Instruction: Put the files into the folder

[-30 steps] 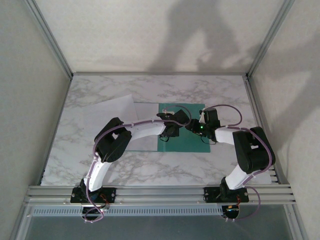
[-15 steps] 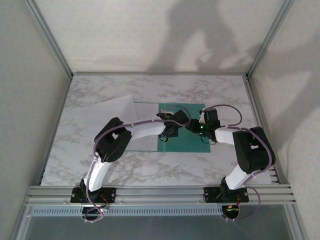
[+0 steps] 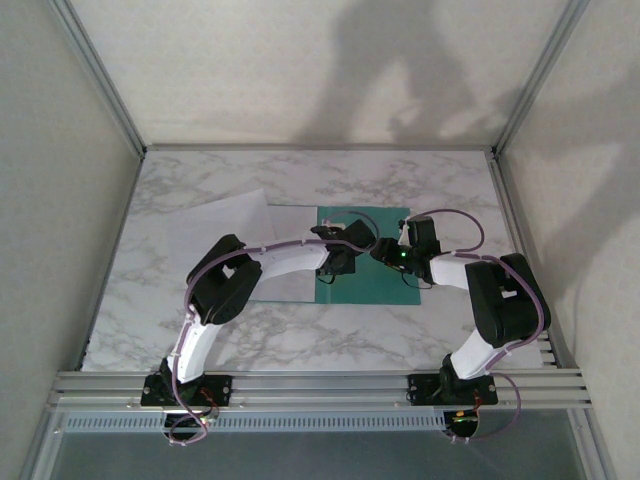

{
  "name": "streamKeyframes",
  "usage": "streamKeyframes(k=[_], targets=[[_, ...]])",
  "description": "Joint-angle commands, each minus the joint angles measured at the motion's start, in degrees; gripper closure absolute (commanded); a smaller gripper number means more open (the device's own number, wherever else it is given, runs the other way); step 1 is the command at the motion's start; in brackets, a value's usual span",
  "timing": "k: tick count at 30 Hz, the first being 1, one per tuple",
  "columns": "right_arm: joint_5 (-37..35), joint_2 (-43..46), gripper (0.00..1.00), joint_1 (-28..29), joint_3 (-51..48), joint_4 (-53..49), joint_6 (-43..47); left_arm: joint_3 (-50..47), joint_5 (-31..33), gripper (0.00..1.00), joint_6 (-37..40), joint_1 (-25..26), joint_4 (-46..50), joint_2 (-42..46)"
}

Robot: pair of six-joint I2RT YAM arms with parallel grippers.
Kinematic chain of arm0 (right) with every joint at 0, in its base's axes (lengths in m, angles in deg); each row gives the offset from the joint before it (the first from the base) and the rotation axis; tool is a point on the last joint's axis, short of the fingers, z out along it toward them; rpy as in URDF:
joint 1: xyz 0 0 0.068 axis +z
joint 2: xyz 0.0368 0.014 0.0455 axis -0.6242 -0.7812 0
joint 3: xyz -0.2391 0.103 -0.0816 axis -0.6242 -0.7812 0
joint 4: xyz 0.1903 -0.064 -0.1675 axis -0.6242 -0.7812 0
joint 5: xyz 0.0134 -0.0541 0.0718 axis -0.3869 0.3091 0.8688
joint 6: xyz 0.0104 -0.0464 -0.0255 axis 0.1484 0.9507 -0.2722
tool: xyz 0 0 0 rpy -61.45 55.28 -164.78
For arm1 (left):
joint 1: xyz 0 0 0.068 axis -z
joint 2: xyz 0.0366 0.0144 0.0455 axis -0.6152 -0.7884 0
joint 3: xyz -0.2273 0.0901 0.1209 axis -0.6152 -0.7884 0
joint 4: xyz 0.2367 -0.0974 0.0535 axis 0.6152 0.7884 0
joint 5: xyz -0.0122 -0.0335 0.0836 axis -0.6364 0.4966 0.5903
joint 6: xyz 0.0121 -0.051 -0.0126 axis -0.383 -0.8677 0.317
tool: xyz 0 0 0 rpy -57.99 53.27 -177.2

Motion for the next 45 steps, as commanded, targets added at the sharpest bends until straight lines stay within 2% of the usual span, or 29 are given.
streamKeyframes(k=[1,19,31,41,43,45], targets=[[3.2,-3.9,0.51,1.5,-3.5,-13.2,-1.7,-1.8,-4.9,0.90,-1.2,0.1,-3.7,0.3],[4.3,-5.5,0.51,1.7,-4.6,-10.9,-3.1,-4.4,-9.9,0.92,-0.7,0.3,-9.4,-0.9],[3.9,-5.4,0.51,1.8,-4.8,-11.0,-3.1,-0.9,-5.5,0.92,0.2,-0.2,-4.7,2.9],[3.6,-5.1,0.51,1.8,-4.8,-11.2,-3.1,5.6,-0.3,0.91,2.7,-2.4,1.1,2.2],[3.5,-5.0,0.51,1.7,-4.7,-11.3,-3.1,6.9,0.5,0.89,3.2,-3.1,2.1,2.2],[3.4,-4.9,0.51,1.7,-4.7,-11.4,-3.0,8.0,0.8,0.82,3.6,-3.7,2.7,2.2]])
